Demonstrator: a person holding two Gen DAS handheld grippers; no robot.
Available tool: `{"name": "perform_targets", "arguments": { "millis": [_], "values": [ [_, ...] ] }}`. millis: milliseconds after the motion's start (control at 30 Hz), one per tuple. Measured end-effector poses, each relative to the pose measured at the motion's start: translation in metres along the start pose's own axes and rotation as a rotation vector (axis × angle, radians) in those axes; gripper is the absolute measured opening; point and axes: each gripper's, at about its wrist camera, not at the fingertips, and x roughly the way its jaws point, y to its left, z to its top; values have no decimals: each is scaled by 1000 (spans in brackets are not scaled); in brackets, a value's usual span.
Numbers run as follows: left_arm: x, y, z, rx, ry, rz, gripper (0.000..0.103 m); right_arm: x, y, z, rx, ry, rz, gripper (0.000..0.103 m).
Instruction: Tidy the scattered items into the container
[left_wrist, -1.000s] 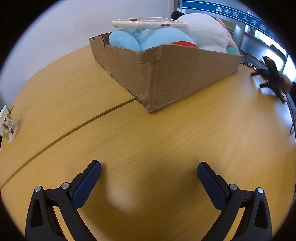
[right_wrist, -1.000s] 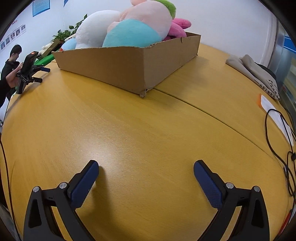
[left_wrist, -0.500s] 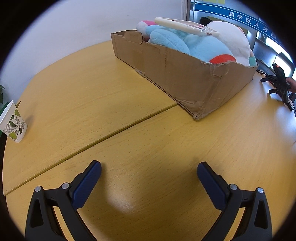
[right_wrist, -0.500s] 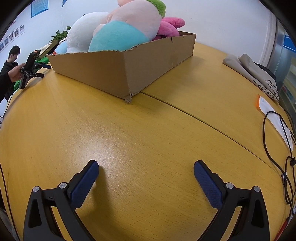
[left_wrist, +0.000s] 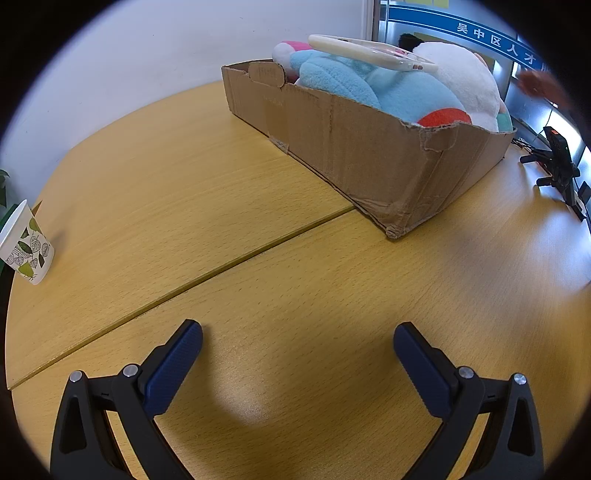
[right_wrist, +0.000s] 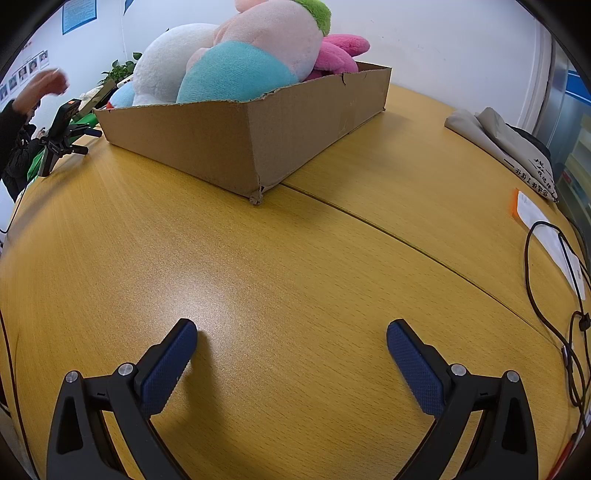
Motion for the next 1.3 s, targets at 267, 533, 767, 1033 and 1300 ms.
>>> {"name": "perform_targets", "arguments": {
  "millis": [267, 533, 767, 1033, 1300],
  "values": [
    [1, -2, 2, 0, 0, 1, 103, 0, 0, 0, 0, 0, 0, 103],
    [3, -4, 3, -1, 0, 1, 103, 0, 0, 0, 1, 0, 0, 103],
    [3, -4, 3, -1, 0, 2, 103, 0, 0, 0, 1, 0, 0, 103],
    [3, -5, 4, -2, 0, 2, 103, 0, 0, 0, 1, 0, 0, 103],
    [2, -4, 3, -2, 0, 2, 103, 0, 1, 0, 1, -1, 0, 103]
  ]
}}
